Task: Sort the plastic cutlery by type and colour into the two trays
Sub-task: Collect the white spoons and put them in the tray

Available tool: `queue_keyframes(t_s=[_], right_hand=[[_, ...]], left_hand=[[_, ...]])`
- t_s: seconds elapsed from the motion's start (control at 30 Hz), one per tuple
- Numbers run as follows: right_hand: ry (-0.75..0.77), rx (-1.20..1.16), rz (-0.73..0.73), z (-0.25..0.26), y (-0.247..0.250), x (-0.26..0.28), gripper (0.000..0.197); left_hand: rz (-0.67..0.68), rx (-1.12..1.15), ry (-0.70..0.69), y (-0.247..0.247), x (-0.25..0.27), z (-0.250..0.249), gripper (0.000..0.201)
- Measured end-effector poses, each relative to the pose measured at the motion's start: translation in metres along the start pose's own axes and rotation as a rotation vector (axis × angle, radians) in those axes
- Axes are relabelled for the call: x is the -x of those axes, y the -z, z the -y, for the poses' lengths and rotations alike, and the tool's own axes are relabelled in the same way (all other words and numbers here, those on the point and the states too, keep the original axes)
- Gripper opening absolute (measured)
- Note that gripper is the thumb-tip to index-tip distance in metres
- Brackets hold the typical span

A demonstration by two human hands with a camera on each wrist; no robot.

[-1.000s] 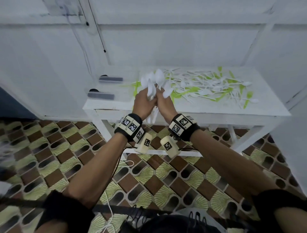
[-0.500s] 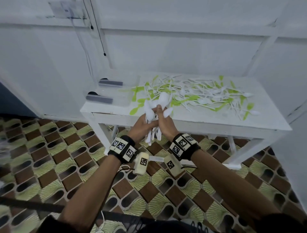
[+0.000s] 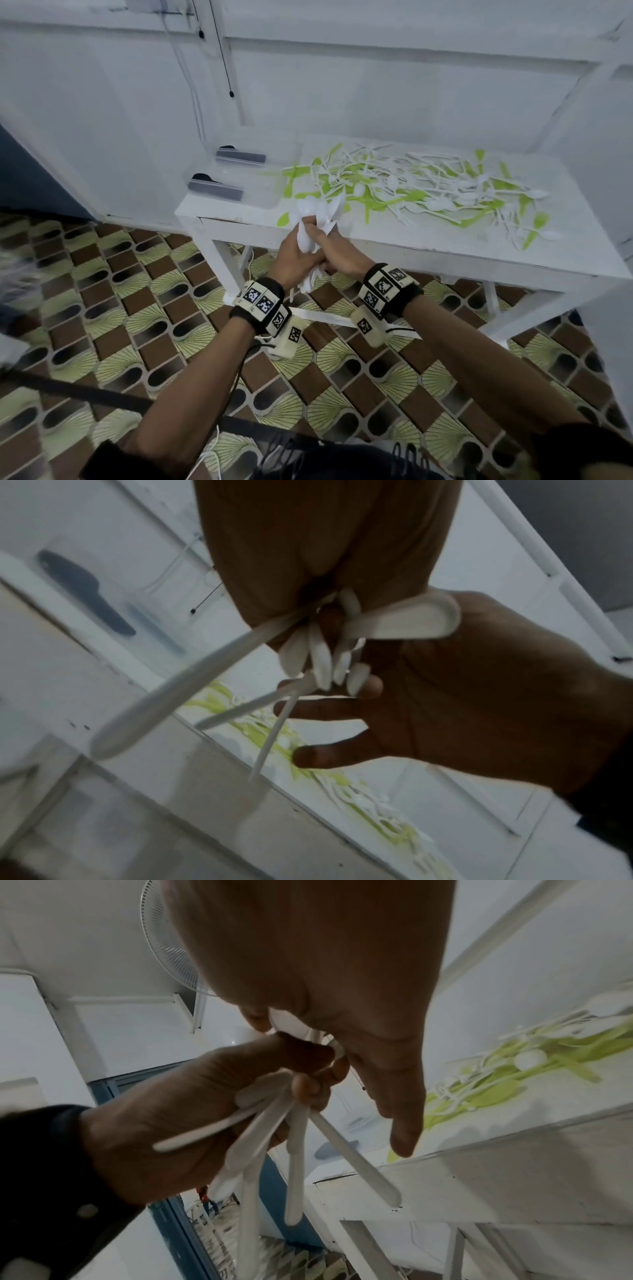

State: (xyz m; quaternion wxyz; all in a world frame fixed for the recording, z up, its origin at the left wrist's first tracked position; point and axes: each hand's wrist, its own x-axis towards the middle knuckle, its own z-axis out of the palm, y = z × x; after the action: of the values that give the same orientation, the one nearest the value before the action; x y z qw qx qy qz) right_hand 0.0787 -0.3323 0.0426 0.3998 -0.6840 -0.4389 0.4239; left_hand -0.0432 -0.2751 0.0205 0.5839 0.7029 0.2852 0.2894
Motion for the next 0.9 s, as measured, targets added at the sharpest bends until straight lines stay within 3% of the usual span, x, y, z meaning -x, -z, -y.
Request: queue_keyframes(t_s=[0.03, 0.17, 0.23, 0.3, 0.37, 0.47, 0.57, 0.63, 0.8, 0.9], right_hand=[[0.002, 0.027, 0.012, 0.002, 0.0, 0.0, 0.061], [0.032, 0.254, -0.03, 0.004, 0.002, -0.002, 0.042], [0.087, 0.382, -0.143, -0.004, -0.003, -0.007, 0.061], [0.229, 0.495, -0.27, -0.023, -0.016, -0.012, 0.058], [0.401, 0.508, -0.31, -0.042, -0.037, -0.018, 0.045], [0.503, 0.349, -0.278, -0.071, -0.075, -0.029, 0.039], [0.425, 0.108, -0.261, -0.107, -0.106, -0.056, 0.041], [0.38, 0.125, -0.224, -0.138, -0.122, -0.085, 0.03], [0.303, 0.415, -0.081, -0.211, -0.168, -0.195, 0.019], [0.178, 0.68, 0.074, -0.253, -0.19, -0.269, 0.016]], left_hand=[[-0.026, -0.059, -0.026, 0.002, 0.0, 0.0, 0.052], [-0.108, -0.187, -0.125, 0.009, 0.007, 0.007, 0.045], [-0.155, -0.183, -0.124, 0.01, 0.014, 0.021, 0.042], [-0.214, -0.116, -0.112, 0.013, 0.026, 0.044, 0.039], [-0.289, -0.067, -0.136, 0.016, 0.038, 0.067, 0.037], [-0.387, 0.019, -0.089, 0.024, 0.05, 0.111, 0.039], [-0.477, 0.042, -0.051, 0.047, 0.054, 0.167, 0.029], [-0.48, 0.025, -0.007, 0.064, 0.052, 0.208, 0.028], [-0.428, -0.025, 0.116, 0.114, 0.019, 0.3, 0.038], [-0.355, -0.039, 0.137, 0.135, -0.012, 0.344, 0.042]])
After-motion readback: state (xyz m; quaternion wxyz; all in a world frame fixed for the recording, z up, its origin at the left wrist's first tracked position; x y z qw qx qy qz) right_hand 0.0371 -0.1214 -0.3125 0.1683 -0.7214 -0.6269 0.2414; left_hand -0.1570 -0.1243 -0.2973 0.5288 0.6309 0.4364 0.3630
